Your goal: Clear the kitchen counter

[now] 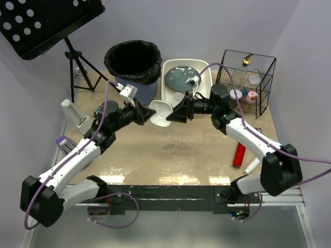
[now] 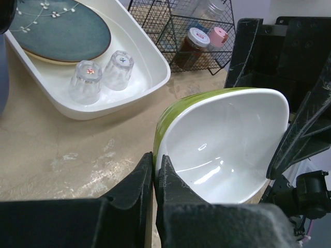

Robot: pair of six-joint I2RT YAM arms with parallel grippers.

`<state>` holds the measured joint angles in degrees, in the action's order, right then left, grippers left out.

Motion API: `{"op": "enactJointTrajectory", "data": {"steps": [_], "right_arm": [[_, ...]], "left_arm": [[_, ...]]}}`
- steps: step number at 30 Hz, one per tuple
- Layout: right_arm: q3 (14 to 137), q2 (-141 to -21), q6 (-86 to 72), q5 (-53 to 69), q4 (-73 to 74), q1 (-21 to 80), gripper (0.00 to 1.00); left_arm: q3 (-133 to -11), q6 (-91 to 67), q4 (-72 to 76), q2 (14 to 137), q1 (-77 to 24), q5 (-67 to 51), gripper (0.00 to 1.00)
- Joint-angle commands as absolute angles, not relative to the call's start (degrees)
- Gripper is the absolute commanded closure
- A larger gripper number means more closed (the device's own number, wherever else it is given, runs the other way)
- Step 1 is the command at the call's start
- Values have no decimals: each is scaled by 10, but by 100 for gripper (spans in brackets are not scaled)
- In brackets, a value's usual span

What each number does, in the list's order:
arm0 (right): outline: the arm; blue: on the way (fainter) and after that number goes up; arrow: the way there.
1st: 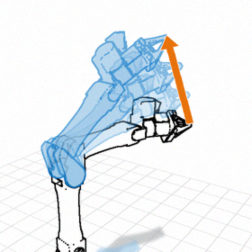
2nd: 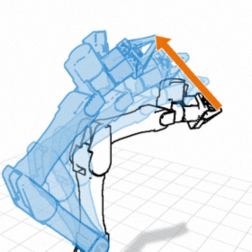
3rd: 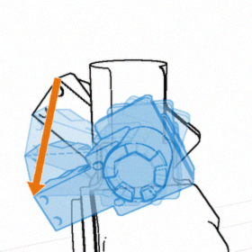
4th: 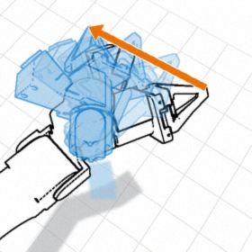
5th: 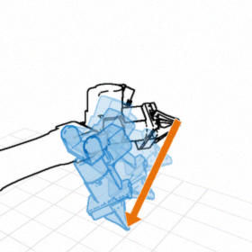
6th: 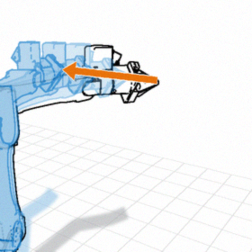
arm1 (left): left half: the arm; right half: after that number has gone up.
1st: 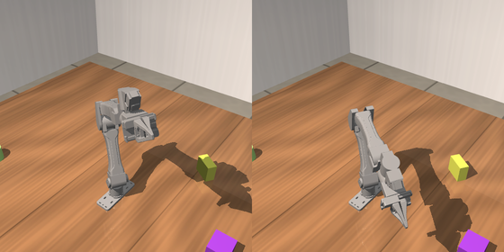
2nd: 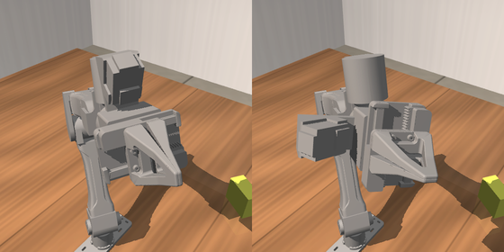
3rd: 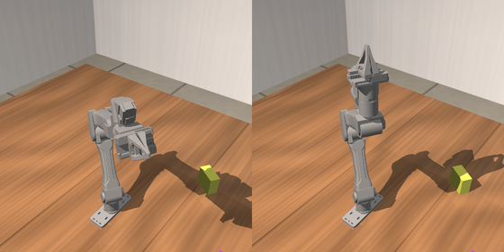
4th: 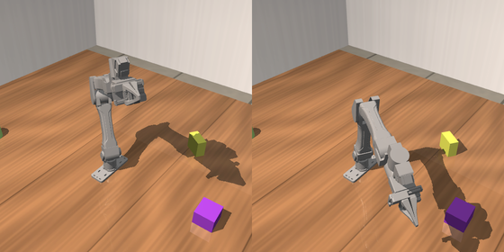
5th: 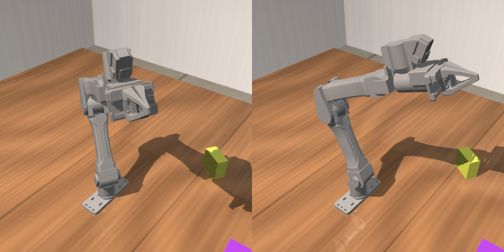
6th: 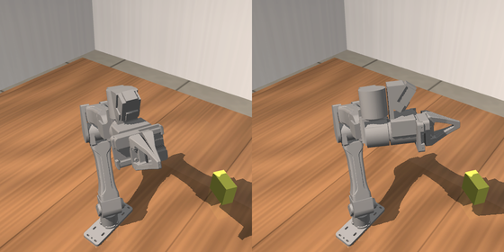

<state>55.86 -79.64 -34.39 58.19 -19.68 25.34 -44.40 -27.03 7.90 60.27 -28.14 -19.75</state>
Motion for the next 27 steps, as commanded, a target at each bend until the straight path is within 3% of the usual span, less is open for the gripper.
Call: {"op": "enactJointTrajectory", "data": {"steps": [1,8,11,20,27], "right_arm": [[582,-788,-317,527,-150,244,51],[600,-775,-288,415,-100,244,22],[604,-766,-286,371,-98,244,16],[642,-763,-273,252,-70,259,15],[687,-798,-256,154,-28,327,23]], "left_arm": [[-468,-239,66,595,-278,-193,100],[-476,-227,23,589,-279,-152,100],[-483,-222,1,591,-279,-136,100],[-520,-191,-92,612,-285,-58,100],[-542,-188,-125,624,-305,17,100]]}}
